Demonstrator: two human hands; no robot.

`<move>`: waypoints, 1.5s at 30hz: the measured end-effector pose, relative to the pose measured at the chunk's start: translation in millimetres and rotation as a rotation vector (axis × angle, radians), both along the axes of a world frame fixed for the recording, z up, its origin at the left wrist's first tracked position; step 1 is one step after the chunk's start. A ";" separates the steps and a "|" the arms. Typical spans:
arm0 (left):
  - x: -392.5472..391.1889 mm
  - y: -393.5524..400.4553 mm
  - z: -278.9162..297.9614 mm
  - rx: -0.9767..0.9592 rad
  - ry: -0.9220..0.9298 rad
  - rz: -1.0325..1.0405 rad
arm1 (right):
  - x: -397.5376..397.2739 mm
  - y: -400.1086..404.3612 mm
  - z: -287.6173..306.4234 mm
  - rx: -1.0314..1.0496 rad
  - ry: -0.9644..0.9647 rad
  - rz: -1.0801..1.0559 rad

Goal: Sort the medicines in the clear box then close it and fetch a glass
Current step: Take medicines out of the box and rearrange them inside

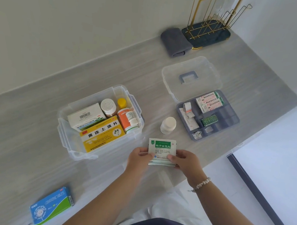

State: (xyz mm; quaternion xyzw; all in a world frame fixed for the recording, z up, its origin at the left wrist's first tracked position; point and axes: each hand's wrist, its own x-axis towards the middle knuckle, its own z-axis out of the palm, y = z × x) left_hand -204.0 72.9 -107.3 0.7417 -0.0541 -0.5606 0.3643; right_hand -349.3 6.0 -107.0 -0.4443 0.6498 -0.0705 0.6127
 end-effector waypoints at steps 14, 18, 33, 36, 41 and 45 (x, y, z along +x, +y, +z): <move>57.5 43.1 94.9 -0.321 -0.177 0.107 | 50.6 0.9 103.4 -0.167 -0.241 0.272; 79.0 48.1 102.5 -0.371 -0.193 0.215 | 81.6 -7.1 111.6 -0.189 -0.253 0.377; 148.5 31.2 80.6 0.091 -0.511 -0.109 | 202.4 -54.5 71.7 -0.230 0.141 1.079; 150.1 21.1 72.9 0.185 -0.518 -0.149 | 214.4 -52.5 58.9 -0.252 0.211 1.112; 148.6 11.3 62.4 0.311 -0.531 -0.352 | 218.6 -41.3 40.1 -0.257 0.270 1.173; 150.9 10.1 59.0 0.353 -0.524 -0.395 | 217.4 -38.1 35.9 -0.240 0.230 1.115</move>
